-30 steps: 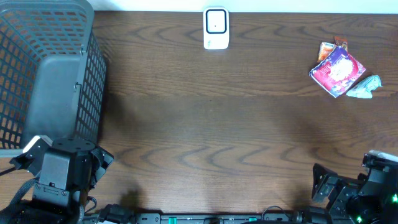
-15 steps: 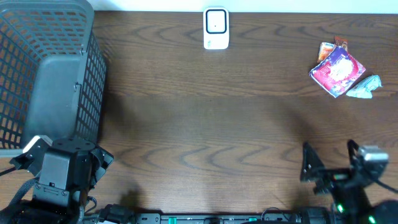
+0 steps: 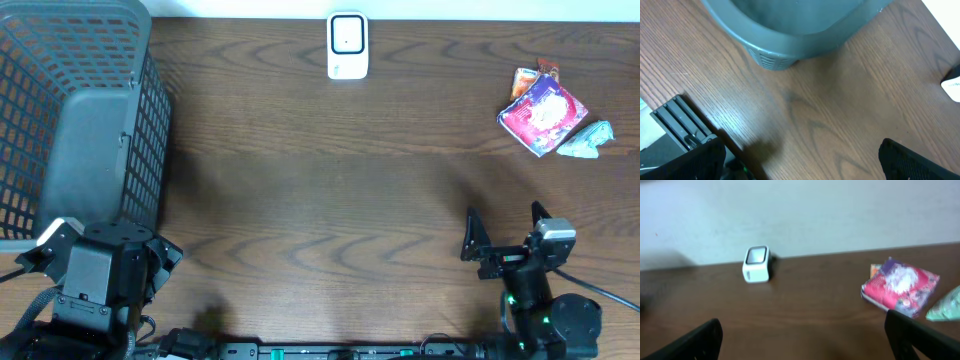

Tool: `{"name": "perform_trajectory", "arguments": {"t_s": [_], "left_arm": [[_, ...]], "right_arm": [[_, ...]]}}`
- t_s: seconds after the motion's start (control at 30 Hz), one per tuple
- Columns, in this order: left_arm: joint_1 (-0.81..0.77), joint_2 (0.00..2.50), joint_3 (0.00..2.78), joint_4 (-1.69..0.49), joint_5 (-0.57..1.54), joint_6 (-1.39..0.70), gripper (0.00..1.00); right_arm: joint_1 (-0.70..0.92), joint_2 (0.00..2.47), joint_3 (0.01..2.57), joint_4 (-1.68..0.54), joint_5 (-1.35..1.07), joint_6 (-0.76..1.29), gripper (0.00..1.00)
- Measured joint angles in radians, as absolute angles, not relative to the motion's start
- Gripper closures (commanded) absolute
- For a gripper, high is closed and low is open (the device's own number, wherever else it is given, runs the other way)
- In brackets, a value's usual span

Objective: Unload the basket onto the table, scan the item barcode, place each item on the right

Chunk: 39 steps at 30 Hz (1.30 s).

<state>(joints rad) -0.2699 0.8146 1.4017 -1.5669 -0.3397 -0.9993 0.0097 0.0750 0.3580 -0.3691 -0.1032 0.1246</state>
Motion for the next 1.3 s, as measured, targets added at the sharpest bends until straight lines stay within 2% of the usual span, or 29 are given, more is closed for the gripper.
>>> {"name": "perform_trajectory", "arguments": {"t_s": [0.47, 0.87, 1.07, 1.3], "left_arm": [[-0.270, 0.814, 1.402, -1.567, -0.340, -0.999, 0.02], [-0.270, 0.815, 1.402, -1.567, -0.340, -0.999, 0.02], [-0.270, 0.814, 1.402, -1.567, -0.340, -0.999, 0.02], [-0.270, 0.815, 1.402, -1.567, -0.340, -0.999, 0.02]], "right_arm": [[0.010, 0.014, 0.115, -0.027, -0.103, 0.097, 0.01], [0.010, 0.012, 0.025, 0.097, -0.068, 0.069, 0.01], [0.010, 0.012, 0.010, 0.081, -0.039, 0.067, 0.01], [0.010, 0.014, 0.007, -0.071, -0.025, 0.067, 0.01]]}}
